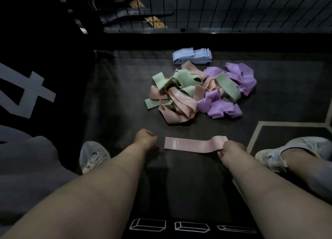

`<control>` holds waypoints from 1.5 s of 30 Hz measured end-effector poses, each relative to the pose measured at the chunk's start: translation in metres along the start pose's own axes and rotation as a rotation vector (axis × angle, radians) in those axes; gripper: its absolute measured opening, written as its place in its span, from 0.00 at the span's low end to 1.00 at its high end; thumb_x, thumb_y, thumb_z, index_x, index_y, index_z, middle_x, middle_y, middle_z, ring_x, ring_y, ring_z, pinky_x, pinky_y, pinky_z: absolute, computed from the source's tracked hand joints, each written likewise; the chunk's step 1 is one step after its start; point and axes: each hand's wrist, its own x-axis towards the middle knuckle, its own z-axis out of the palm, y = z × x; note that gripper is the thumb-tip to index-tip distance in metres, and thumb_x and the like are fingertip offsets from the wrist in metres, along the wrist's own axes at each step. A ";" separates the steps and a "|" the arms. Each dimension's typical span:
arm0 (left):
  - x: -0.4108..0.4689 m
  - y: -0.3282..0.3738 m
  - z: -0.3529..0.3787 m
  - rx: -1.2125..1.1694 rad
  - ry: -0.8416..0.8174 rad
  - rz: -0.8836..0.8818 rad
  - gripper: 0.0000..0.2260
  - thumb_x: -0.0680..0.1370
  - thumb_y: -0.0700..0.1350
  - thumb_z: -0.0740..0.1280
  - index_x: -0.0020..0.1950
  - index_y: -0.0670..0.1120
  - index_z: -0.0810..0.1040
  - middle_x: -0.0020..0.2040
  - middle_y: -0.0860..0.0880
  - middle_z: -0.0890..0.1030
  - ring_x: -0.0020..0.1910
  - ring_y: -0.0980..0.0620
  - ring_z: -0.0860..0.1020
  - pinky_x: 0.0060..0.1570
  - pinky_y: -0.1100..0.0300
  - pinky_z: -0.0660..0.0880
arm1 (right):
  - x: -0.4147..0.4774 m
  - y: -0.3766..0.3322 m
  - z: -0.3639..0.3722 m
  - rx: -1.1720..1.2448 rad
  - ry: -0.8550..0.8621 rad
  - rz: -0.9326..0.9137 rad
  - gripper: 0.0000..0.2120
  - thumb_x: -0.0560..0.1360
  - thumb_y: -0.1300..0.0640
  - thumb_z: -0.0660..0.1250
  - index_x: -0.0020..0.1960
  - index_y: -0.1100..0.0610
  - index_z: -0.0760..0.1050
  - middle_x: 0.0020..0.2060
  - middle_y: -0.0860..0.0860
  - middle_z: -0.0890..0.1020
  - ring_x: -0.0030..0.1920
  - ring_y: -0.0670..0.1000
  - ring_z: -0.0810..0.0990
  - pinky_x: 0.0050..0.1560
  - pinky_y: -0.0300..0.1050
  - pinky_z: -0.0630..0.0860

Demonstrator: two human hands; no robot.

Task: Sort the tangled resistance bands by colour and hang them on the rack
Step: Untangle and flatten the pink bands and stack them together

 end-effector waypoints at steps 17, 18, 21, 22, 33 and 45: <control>-0.064 0.047 -0.024 0.058 -0.569 0.261 0.12 0.72 0.39 0.76 0.52 0.52 0.83 0.57 0.49 0.81 0.59 0.49 0.77 0.65 0.52 0.73 | -0.095 -0.044 0.000 -0.067 -0.618 -0.599 0.10 0.76 0.69 0.64 0.46 0.55 0.77 0.45 0.58 0.80 0.46 0.57 0.79 0.45 0.51 0.79; -0.069 0.046 -0.031 0.109 -0.549 0.256 0.09 0.73 0.39 0.75 0.50 0.51 0.83 0.56 0.48 0.81 0.58 0.50 0.77 0.61 0.55 0.74 | -0.099 -0.047 -0.007 -0.023 -0.585 -0.595 0.09 0.77 0.69 0.65 0.49 0.56 0.78 0.47 0.58 0.81 0.47 0.56 0.80 0.47 0.50 0.80; -0.078 0.037 -0.052 0.185 -0.486 0.233 0.06 0.74 0.40 0.75 0.49 0.46 0.84 0.53 0.46 0.83 0.51 0.51 0.80 0.47 0.59 0.78 | -0.095 -0.052 -0.027 0.071 -0.458 -0.569 0.10 0.77 0.68 0.65 0.54 0.57 0.79 0.53 0.58 0.82 0.48 0.54 0.81 0.42 0.47 0.80; -0.079 0.032 -0.057 0.163 -0.467 0.214 0.05 0.74 0.39 0.75 0.49 0.45 0.83 0.50 0.46 0.83 0.49 0.51 0.80 0.43 0.60 0.78 | -0.093 -0.051 -0.033 0.075 -0.418 -0.561 0.11 0.77 0.68 0.64 0.55 0.57 0.80 0.54 0.58 0.82 0.48 0.54 0.81 0.39 0.45 0.79; -0.046 -0.007 -0.050 -0.263 -0.069 -0.063 0.09 0.73 0.40 0.77 0.52 0.41 0.81 0.47 0.39 0.83 0.44 0.43 0.83 0.38 0.54 0.81 | -0.037 -0.011 -0.033 -0.155 -0.192 -0.314 0.12 0.78 0.69 0.62 0.58 0.62 0.79 0.49 0.59 0.82 0.39 0.53 0.80 0.31 0.43 0.73; 0.017 -0.029 0.013 -0.070 -0.021 -0.087 0.06 0.77 0.38 0.70 0.40 0.43 0.81 0.41 0.43 0.82 0.48 0.41 0.83 0.50 0.55 0.79 | 0.042 0.026 -0.007 -0.351 -0.057 -0.071 0.11 0.80 0.64 0.60 0.57 0.56 0.78 0.41 0.56 0.82 0.40 0.52 0.81 0.35 0.45 0.77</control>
